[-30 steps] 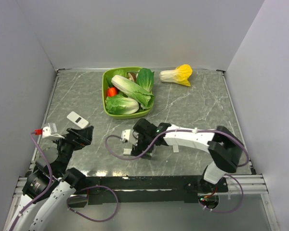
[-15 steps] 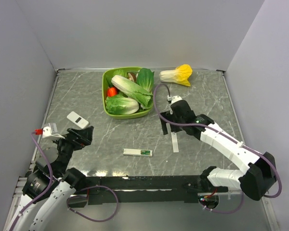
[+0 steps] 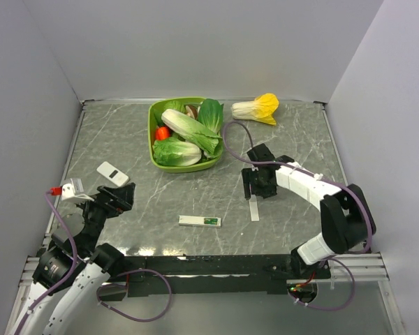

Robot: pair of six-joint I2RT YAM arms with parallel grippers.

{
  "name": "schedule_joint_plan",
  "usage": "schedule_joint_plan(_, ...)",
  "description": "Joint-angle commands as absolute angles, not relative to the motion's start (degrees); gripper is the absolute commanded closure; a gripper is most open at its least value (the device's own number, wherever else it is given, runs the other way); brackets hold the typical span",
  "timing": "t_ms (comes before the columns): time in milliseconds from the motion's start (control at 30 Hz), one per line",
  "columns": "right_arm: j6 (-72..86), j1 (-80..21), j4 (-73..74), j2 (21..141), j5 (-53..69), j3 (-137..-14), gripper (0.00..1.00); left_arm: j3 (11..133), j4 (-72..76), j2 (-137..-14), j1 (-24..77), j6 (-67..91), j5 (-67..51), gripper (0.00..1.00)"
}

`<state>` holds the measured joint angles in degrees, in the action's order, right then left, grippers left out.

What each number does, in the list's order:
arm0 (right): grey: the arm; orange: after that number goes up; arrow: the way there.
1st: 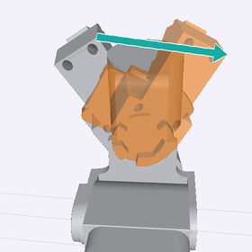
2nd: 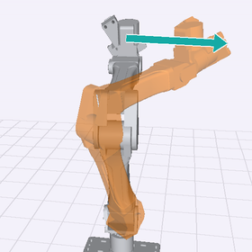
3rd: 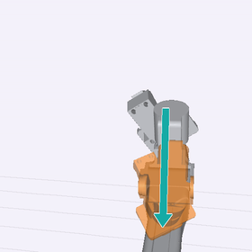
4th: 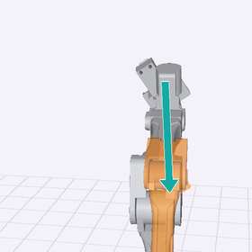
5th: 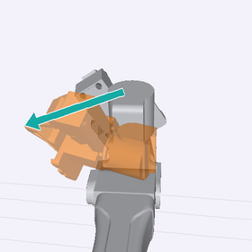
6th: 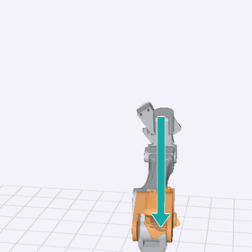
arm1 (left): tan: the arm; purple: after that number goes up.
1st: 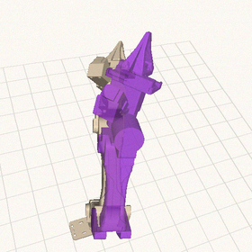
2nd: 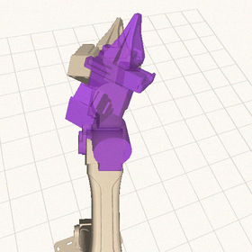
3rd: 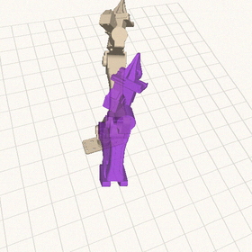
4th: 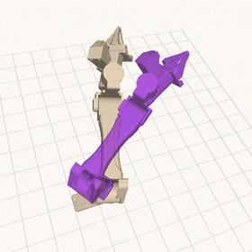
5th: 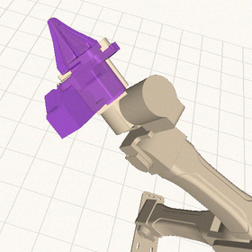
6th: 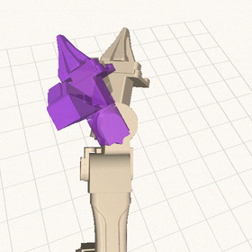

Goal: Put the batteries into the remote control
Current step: Pick up the battery cover at the center of the board.

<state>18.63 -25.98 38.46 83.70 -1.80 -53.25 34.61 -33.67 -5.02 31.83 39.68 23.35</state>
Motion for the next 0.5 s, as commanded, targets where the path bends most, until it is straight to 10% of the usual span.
schedule_joint_plan(0,19.5,-24.6,36.6,88.0,-0.3,-54.1,0.32,34.9,-32.1,-4.9,30.8,38.1,22.2,0.01)
schedule_joint_plan(467,18.9,-24.4,35.5,94.0,0.6,-54.9,0.48,34.6,-31.4,-4.7,29.5,37.5,21.2,0.01)
